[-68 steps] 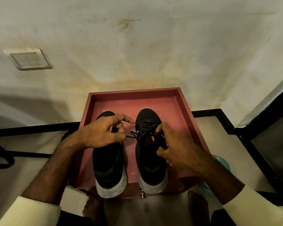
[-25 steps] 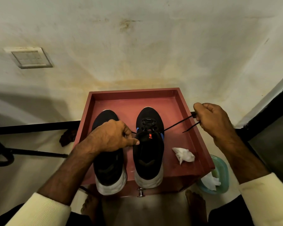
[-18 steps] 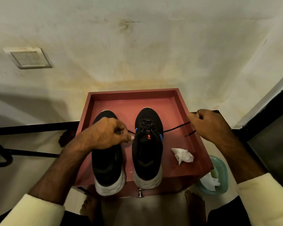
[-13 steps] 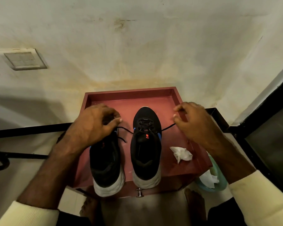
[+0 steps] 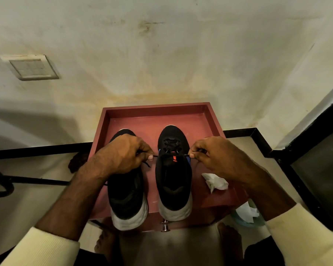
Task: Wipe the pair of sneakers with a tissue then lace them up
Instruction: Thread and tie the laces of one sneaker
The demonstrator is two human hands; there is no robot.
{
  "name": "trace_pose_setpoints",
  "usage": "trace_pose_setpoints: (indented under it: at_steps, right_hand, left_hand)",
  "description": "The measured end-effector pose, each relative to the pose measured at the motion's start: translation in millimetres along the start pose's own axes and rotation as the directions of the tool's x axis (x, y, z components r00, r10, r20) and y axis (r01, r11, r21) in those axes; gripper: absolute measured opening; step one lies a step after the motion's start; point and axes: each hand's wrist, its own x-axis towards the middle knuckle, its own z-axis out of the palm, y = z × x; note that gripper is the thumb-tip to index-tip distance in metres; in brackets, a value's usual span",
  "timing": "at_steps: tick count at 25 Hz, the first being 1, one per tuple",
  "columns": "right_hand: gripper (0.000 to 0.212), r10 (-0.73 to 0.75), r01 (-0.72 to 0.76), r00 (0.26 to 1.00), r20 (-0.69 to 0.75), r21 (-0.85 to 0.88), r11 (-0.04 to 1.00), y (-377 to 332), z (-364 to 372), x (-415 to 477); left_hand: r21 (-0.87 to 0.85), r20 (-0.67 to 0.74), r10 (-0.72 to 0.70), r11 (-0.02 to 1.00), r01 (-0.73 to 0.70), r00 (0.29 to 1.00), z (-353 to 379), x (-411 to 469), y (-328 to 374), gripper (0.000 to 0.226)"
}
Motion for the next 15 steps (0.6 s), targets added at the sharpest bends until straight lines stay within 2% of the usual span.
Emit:
trace_pose_setpoints:
  at_steps: [4,7,10,12,15]
  right_hand:
    - [0.011,0.024,-0.024,1.000,-0.004,-0.013,1.000,0.3,-0.8,-3.8]
    - [0.006,0.085,-0.084,0.996,-0.034,0.037,0.996,-0.7,0.0,-5.1]
    - [0.008,0.158,-0.154,0.987,-0.001,0.196,0.968,-5.3,2.9,-2.3]
    - [0.008,0.211,-0.191,0.977,-0.034,0.309,0.932,-7.0,8.7,0.8]
    - [0.006,0.291,-0.203,0.954,-0.074,0.553,0.808,-11.1,16.1,7.1]
  left_hand:
    - [0.000,0.039,-0.044,0.999,0.044,0.998,1.3,-2.3,1.8,0.014]
    - [0.041,-0.047,-0.093,0.995,0.095,0.995,1.0,-5.9,11.0,0.015]
    - [-0.045,-0.126,-0.227,0.974,0.223,0.966,0.5,-8.2,21.2,0.023]
    - [-0.123,-0.158,-0.277,0.958,0.259,0.948,2.8,-7.5,24.9,0.027]
    - [-0.278,-0.242,-0.309,0.930,0.239,0.920,7.5,-5.2,29.4,0.012]
